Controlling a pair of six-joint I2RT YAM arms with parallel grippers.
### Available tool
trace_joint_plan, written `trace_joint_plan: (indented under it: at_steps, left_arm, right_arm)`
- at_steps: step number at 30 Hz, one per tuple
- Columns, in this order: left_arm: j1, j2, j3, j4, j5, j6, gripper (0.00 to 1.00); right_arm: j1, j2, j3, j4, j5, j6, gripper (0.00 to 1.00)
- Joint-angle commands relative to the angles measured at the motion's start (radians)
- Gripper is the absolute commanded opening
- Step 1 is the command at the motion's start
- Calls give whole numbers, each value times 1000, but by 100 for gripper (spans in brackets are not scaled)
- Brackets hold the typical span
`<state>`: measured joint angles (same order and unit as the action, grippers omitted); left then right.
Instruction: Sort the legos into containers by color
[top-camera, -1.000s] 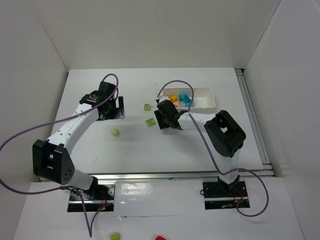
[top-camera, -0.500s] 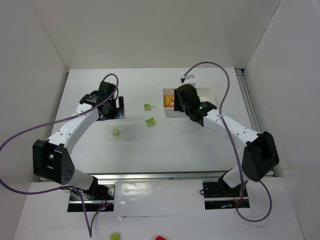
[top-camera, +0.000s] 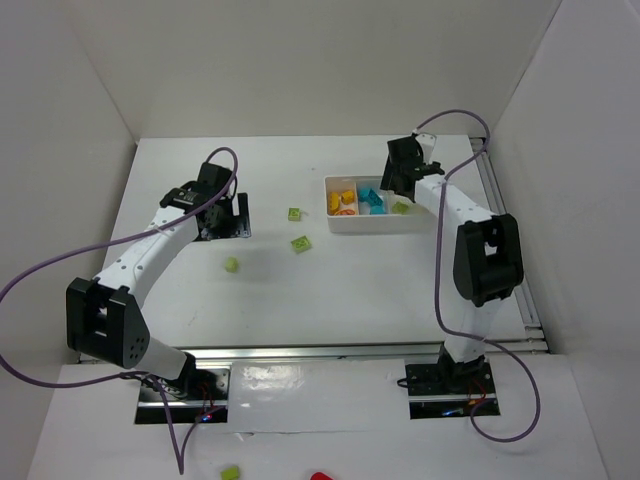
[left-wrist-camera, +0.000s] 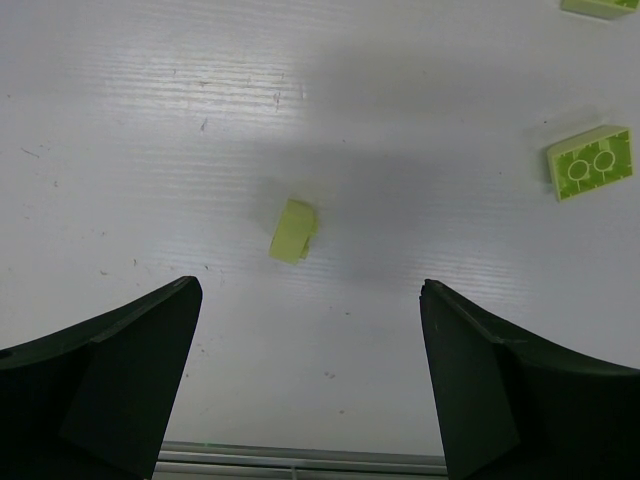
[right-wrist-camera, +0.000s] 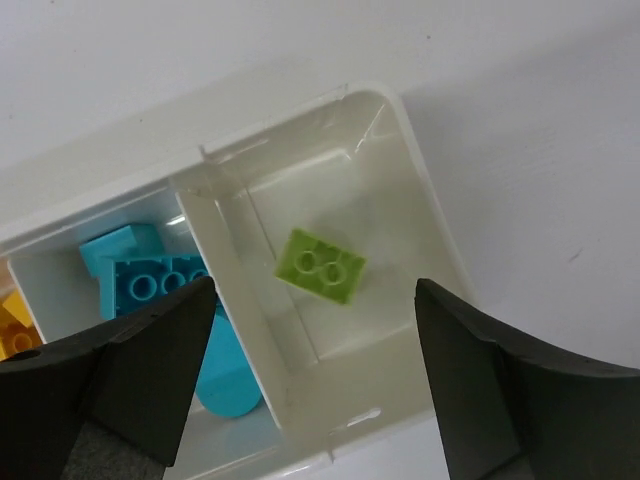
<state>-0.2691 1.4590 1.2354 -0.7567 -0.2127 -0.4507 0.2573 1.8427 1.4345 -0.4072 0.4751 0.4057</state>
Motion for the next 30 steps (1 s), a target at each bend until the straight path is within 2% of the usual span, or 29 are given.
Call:
trace_joint_plan:
  at_steps: [1, 5, 8, 9, 13, 15, 22, 30]
  left_arm:
    - [5, -20, 16, -3, -20, -3, 100]
    - [5, -20, 16, -3, -31, -3, 100]
    - [5, -20, 16, -3, -40, -3, 100]
    - [5, -20, 25, -3, -40, -3, 100]
    - [5, -20, 35, -3, -50, -3, 100]
    - [5, -31, 35, -3, -62, -3, 100]
    - [14, -106, 16, -3, -134, -60, 100]
    - [25, -131, 7, -3, -134, -60, 100]
  right_arm:
    - [16, -32, 72, -15, 13, -11, 88]
    - [121, -135, 14, -18, 49, -25, 86]
    - [221, -226, -81, 11, -4, -50, 84]
    - [308, -243, -104, 22, -50, -73, 84]
    - [553, -223, -138, 56, -157, -139, 94]
    - [602, -186, -138, 70, -193, -150, 97]
    - [642, 51, -16, 70, -218, -186, 100]
    - [591, 217, 89, 77, -237, -234, 100]
